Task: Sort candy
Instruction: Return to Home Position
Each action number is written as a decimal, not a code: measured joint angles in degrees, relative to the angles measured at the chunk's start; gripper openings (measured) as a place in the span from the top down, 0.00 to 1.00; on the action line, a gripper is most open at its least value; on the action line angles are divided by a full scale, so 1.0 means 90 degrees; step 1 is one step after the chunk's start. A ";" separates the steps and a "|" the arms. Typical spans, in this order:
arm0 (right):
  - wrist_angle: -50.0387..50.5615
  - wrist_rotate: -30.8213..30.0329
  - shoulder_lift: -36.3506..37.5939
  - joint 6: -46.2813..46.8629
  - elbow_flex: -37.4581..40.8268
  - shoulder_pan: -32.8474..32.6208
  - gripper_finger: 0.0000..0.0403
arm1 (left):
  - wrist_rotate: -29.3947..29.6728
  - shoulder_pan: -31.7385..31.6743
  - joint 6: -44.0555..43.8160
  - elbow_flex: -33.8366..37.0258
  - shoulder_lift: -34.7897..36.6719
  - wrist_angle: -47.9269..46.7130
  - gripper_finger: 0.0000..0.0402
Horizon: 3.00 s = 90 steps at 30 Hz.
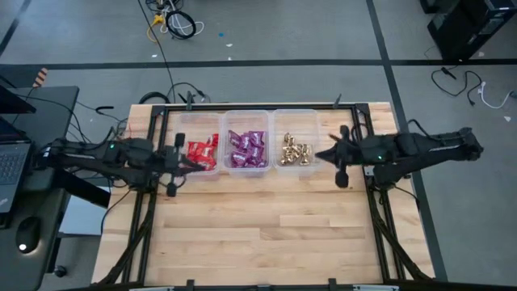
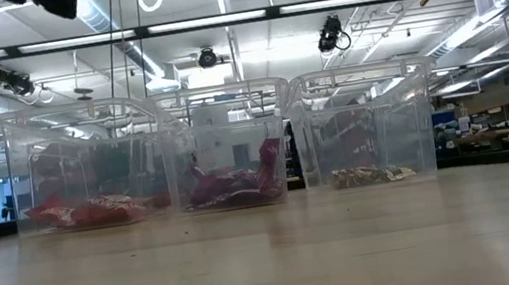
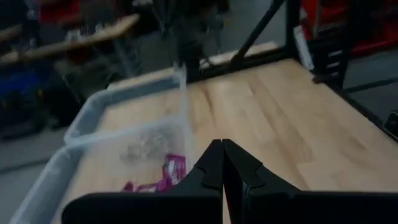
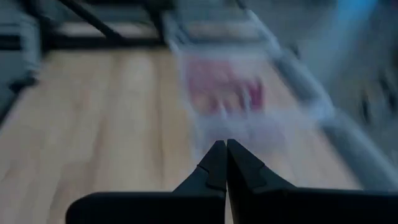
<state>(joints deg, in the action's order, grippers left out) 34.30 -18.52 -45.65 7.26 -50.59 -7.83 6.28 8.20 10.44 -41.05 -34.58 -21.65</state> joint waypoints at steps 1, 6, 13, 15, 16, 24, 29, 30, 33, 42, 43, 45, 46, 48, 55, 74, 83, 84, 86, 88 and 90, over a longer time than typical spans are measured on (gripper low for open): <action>-0.0508 0.0048 0.0062 -0.0389 0.0167 -0.0134 1.00 | 0.0000 0.0063 0.0129 0.0216 0.0212 0.0190 1.00; -0.2424 0.0327 0.0290 -0.1738 0.0825 -0.0157 1.00 | 0.0461 -0.0021 0.1474 0.1254 0.0889 0.1967 1.00; -0.2971 0.2444 0.0725 -0.2746 0.0574 0.0515 1.00 | -0.0783 -0.0583 0.1926 0.0576 0.1086 0.0306 1.00; -0.2880 0.2751 0.1051 -0.2765 0.0663 0.0515 1.00 | -0.1392 -0.0558 0.1584 0.0442 0.1414 -0.0416 1.00; -0.2861 0.2793 0.1237 -0.2757 0.0789 0.0496 1.00 | -0.1599 -0.0555 0.1449 0.0447 0.1644 -0.0620 1.00; -0.3536 0.2693 0.2656 -0.2471 0.2276 0.0456 1.00 | -0.1619 -0.0553 0.1114 0.1326 0.3498 0.0230 1.00; -0.4012 0.2683 0.3411 -0.2339 0.3070 0.0463 1.00 | -0.1489 -0.0553 0.1103 0.1930 0.3849 0.0695 1.00; -0.4139 0.2683 0.3532 -0.2325 0.3199 0.0463 1.00 | -0.1437 -0.0555 0.1103 0.2040 0.3839 0.0805 1.00; -0.4188 0.2697 0.3883 -0.2326 0.3537 0.0463 1.00 | -0.1527 -0.0553 0.1213 0.2490 0.3764 0.1219 1.00; -0.4411 0.2848 0.5075 -0.2142 0.4429 0.0463 1.00 | -0.1909 -0.0553 0.1113 0.3298 0.3770 0.2377 1.00; -0.4548 0.2853 0.5059 -0.2094 0.4515 0.0463 1.00 | -0.1921 -0.0553 0.1104 0.3329 0.3777 0.2432 1.00; -0.4706 0.2849 0.5035 -0.2000 0.4691 0.0464 1.00 | -0.1928 -0.0553 0.1100 0.3349 0.3780 0.2474 1.00; -0.4769 0.2803 0.5009 -0.1939 0.4753 0.0476 1.00 | -0.1926 -0.0553 0.1100 0.3350 0.3778 0.2477 1.00; -0.4810 0.2755 0.5054 -0.1773 0.4928 0.0480 1.00 | -0.1928 -0.0553 0.1117 0.3350 0.3778 0.2487 1.00; -0.4989 0.2598 0.4995 -0.1649 0.5584 0.0477 1.00 | -0.1862 -0.0553 0.1051 0.3350 0.3778 0.2126 1.00; -0.5112 0.2576 0.4988 -0.1656 0.5584 0.0480 1.00 | -0.1774 -0.0482 0.1213 0.4506 0.3724 0.3656 1.00; -0.4630 0.2433 0.4988 -0.1527 0.5584 0.0480 1.00 | -0.0290 -0.0482 0.0713 0.4506 0.3722 0.2918 1.00; -0.4645 0.2424 0.4988 -0.1478 0.5584 0.0480 1.00 | -0.0294 -0.0482 0.0658 0.4506 0.3724 0.2946 1.00; -0.4670 0.2417 0.4991 -0.1449 0.5581 0.0480 1.00 | -0.0294 -0.0482 0.0658 0.4506 0.3724 0.2857 1.00; -0.4695 0.2416 0.4988 -0.1474 0.5581 0.0480 1.00 | -0.0293 -0.0482 0.0656 0.4506 0.3719 0.2830 1.00; -0.4707 0.2413 0.4991 -0.1474 0.5581 0.0480 1.00 | -0.0293 -0.0482 0.0603 0.4506 0.3719 0.2876 0.99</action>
<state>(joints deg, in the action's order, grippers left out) -8.06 3.20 -0.73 -6.01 -0.36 -3.51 3.65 3.86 15.86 -0.49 -1.10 4.24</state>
